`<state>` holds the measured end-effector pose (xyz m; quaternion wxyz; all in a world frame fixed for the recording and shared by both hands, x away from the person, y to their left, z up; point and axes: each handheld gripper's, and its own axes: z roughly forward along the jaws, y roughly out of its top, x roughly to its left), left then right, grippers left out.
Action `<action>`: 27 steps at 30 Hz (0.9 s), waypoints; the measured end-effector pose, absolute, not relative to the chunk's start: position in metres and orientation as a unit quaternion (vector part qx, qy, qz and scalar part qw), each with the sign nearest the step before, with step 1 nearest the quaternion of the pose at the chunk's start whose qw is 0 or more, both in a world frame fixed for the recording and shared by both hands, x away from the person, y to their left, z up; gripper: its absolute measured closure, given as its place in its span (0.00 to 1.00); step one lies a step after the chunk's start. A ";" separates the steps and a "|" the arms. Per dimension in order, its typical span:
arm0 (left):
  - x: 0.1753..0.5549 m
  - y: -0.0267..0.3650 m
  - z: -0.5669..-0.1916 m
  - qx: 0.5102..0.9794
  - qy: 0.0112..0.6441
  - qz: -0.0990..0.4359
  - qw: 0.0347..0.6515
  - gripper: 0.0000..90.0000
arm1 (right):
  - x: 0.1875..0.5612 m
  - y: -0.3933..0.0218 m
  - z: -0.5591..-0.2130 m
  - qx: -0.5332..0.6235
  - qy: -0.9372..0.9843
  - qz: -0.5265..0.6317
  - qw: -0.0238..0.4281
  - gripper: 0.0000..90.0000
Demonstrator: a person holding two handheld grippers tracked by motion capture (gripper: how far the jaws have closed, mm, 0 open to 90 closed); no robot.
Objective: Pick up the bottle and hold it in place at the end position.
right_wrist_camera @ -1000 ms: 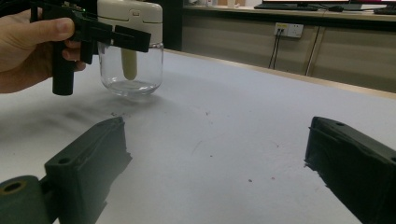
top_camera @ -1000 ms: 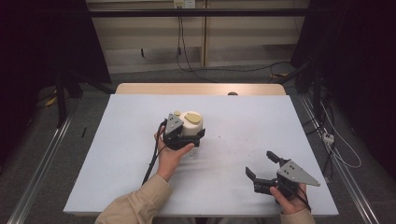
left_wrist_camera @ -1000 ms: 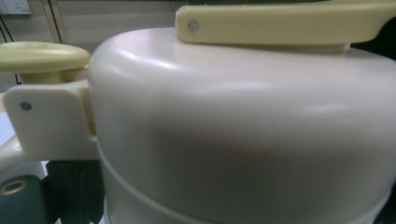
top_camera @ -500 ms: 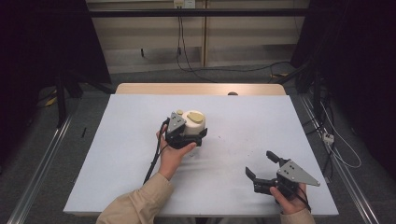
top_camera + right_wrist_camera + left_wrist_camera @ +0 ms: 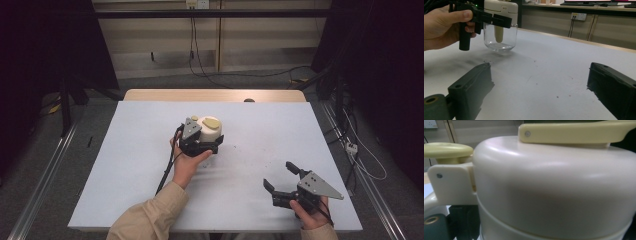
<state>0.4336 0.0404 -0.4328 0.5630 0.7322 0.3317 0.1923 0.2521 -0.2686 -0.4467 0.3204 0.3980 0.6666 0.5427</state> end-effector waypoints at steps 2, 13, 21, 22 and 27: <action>0.434 0.040 -0.433 0.734 0.330 0.194 0.561 0.06 | 0.252 -0.269 -0.447 0.398 0.667 0.543 0.320 0.06; 0.438 0.037 -0.437 0.732 0.335 0.194 0.560 0.06 | 0.252 -0.268 -0.447 0.398 0.666 0.543 0.320 0.06; 0.441 0.034 -0.439 0.728 0.338 0.192 0.565 0.06 | 0.252 -0.269 -0.447 0.398 0.666 0.543 0.321 0.06; 0.441 0.034 -0.440 0.727 0.340 0.190 0.565 0.06 | 0.252 -0.269 -0.446 0.398 0.666 0.543 0.321 0.06; 0.443 0.033 -0.443 0.726 0.343 0.191 0.564 0.06 | 0.252 -0.268 -0.447 0.397 0.666 0.544 0.321 0.06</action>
